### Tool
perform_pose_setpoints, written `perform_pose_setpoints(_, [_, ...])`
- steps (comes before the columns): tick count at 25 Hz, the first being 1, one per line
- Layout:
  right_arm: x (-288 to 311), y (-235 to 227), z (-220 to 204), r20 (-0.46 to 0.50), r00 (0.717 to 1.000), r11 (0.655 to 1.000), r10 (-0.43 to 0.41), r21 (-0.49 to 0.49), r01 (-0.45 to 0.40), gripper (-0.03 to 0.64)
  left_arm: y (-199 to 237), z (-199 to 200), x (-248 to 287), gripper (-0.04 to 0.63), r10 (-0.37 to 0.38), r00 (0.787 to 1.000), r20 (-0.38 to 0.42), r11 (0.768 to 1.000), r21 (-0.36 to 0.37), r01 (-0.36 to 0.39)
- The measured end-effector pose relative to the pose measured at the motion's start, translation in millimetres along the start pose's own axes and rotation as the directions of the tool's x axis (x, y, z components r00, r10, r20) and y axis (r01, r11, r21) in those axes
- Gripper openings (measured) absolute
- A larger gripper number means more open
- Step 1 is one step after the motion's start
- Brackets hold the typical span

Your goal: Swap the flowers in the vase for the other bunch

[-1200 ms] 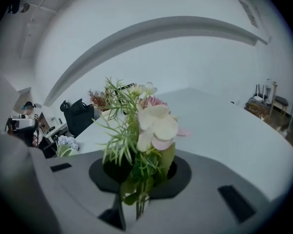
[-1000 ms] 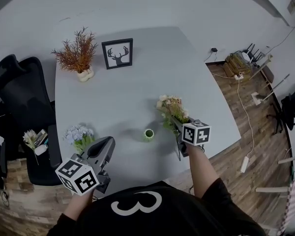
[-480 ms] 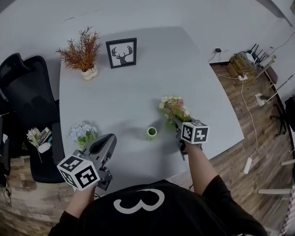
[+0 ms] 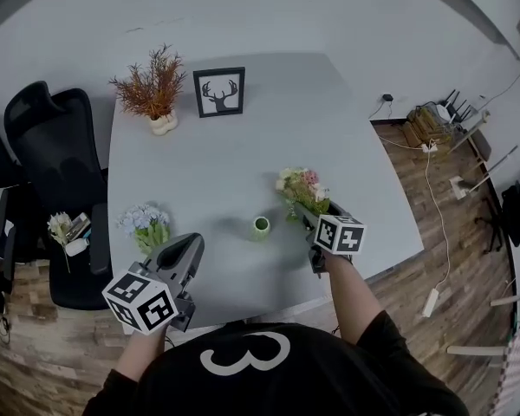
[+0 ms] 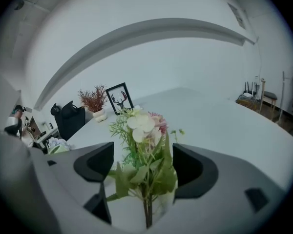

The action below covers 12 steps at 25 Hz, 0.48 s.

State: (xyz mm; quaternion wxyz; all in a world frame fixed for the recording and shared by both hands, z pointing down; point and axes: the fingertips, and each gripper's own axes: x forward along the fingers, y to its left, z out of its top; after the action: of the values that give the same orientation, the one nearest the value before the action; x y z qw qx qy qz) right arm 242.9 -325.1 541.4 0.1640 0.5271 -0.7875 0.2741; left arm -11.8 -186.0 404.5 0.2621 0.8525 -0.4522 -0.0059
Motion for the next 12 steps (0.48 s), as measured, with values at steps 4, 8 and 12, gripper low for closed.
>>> perform_pose_setpoints(4, [-26,-4,13,0.035,0.999,0.996,-0.019,-0.09,0.022,0.371,-22,0,-8,0.011,0.009,1.0,0.022,1.0,0.009,-0.009])
perform_pose_setpoints(8, [-68,18,42,0.129,0.989,0.977,0.07,-0.21,-0.042,0.377,-46,2,-20,0.011,0.025,0.998,0.05,1.0,0.009,-0.025])
perform_pose_setpoints(12, [-133,66,64,0.219,0.929,0.928,0.297,-0.295,-0.227,0.371,-88,4,-30,0.011,0.013,0.996,0.088,0.999,0.033,-0.016])
